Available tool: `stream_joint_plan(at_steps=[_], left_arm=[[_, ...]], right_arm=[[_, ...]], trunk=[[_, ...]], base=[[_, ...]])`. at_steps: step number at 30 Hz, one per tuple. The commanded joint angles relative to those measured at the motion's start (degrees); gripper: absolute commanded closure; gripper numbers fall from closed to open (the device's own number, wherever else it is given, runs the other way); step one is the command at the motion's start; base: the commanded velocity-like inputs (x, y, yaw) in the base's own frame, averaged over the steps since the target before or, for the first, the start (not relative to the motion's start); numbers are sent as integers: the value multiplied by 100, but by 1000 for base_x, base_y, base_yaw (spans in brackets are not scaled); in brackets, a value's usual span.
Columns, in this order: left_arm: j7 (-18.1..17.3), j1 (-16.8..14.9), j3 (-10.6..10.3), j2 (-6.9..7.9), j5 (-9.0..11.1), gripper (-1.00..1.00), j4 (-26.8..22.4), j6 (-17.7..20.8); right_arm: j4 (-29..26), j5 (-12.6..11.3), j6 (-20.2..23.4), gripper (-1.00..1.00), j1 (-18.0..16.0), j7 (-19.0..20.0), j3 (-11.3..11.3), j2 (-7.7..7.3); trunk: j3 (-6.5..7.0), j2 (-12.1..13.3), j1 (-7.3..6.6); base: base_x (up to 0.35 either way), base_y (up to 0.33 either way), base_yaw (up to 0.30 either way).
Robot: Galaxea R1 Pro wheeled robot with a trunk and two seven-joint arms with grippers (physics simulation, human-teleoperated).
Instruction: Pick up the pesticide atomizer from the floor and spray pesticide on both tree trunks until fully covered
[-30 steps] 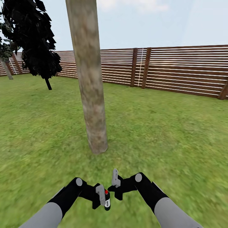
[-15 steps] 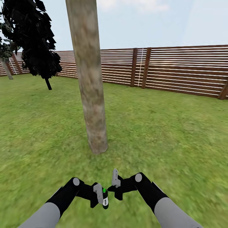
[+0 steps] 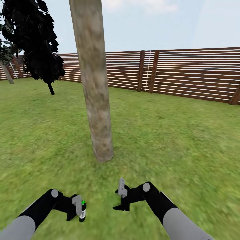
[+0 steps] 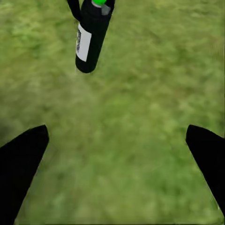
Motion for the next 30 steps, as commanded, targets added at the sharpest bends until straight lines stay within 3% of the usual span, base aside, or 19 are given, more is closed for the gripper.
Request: stream_joint_plan(at_steps=[1,3,5,7,8,9,11,12,14,16,17,19,21,22,26,30], left_arm=[[-1,-1,-5,74,-5,100,1,-36],[33,0,244,184,-3,100,20,-30],[260,0,1144,214,-9,100,37,-33],[612,0,1827,202,-10,100,58,-28],[910,0,2098,184,0,100,77,-26],[1146,0,2242,172,8,100,114,-21],[1909,0,2561,108,26,100,401,-10],[2298,0,2668,16,23,100,570,6],[2948,0,2756,-158,20,100,748,36],[3433,-5,2790,-307,19,100,831,117],[3550,-7,2803,-345,22,100,846,253],[3693,-8,2869,-384,55,100,858,833],[3743,-9,3090,-396,263,100,828,1333],[3769,-9,3269,-401,521,100,799,1692],[3773,-9,3325,-410,651,100,780,1866],[3782,-9,3342,-433,663,100,859,1877]], right_arm=[[-3,63,-51,-100,-2,1,-10,-3],[12,76,-57,-100,-2,-13,-13,-19],[30,84,-65,-100,-2,-168,-31,-107],[72,58,-68,-100,5,-785,-83,-490],[197,42,-72,-100,10,-1203,-159,-713],[350,35,-73,-100,12,-1469,-246,-831],[1044,26,-91,-100,14,-2255,-825,-1045],[1396,29,-134,-100,15,-2657,-1242,-1149],[1882,31,-328,-100,19,-3312,-1861,-1357],[2226,27,-677,-100,22,-3894,-2180,-1478],[2312,26,-818,-100,31,-4199,-2242,-1497],[2451,14,-1004,-100,155,-5170,-2329,-1519],[2543,-103,-1096,-100,347,-5852,-2369,-1501],[2599,-481,-1246,-100,531,-6203,-2388,-1484],[2629,-1588,-1340,-100,769,-6339,-2393,-1486],[2635,-1874,-1344,-100,851,-6347,-2389,-1445]], trunk=[[-5,-2,-1],[-5,-2,-1],[-5,-2,-1],[-5,-2,-1],[-5,-2,-1],[-5,-2,-1],[-5,-2,-1],[-5,-2,-1],[-5,-2,-1],[-5,-2,-1],[-5,-2,-1],[-5,-2,-1],[-5,-2,-1],[-5,-2,-1],[-5,-2,-1],[-5,-2,-1]], base=[[0,0,0],[0,0,0],[0,0,0],[0,0,0],[0,0,0],[0,0,0],[0,0,0],[0,0,0],[0,0,0],[0,0,0],[0,0,0],[0,0,0],[0,0,0],[0,0,0],[38,-6,0],[230,-105,0]])
